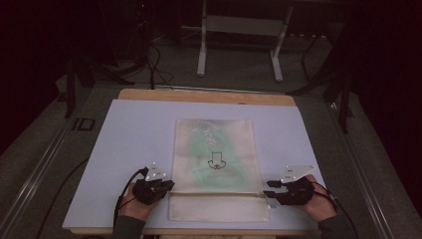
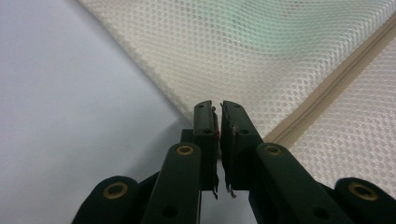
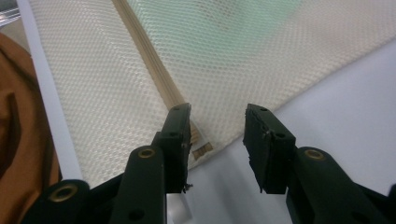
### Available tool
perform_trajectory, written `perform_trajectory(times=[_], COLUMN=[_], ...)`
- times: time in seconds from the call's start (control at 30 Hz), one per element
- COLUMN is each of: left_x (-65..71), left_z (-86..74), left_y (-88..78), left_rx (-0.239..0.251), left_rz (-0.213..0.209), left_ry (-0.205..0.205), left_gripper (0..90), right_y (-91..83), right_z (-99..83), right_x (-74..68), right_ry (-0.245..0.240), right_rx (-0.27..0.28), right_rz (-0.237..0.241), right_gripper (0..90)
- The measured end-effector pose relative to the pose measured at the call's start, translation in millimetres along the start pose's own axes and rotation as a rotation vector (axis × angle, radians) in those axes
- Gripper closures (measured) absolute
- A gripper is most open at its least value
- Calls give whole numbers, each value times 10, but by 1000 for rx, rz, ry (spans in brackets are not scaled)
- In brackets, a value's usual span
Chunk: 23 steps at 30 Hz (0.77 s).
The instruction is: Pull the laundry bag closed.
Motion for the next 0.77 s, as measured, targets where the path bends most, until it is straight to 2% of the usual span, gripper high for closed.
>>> perform_trajectory(times=[0.4, 0.77], left_x=[-53, -128], left_z=[-15, -41], left_y=[-44, -62], left_rx=[22, 26], left_rz=[49, 103], left_ry=[-20, -42], left_gripper=[839, 826], right_y=[-1, 70], right_z=[-88, -175], right_x=[75, 138], right_ry=[53, 78], right_rx=[1, -2], right_rz=[-27, -42], right_gripper=[605, 577])
Point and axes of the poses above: each handheld gripper's, and its own axes: y roughly forward along the jaws, z roughly out of its top, x roughly to its right, the point moved 1 cm from there along y, roughly forward along the jaws, and after that the axes turned 2 degrees about z, right-handed, at the moved point
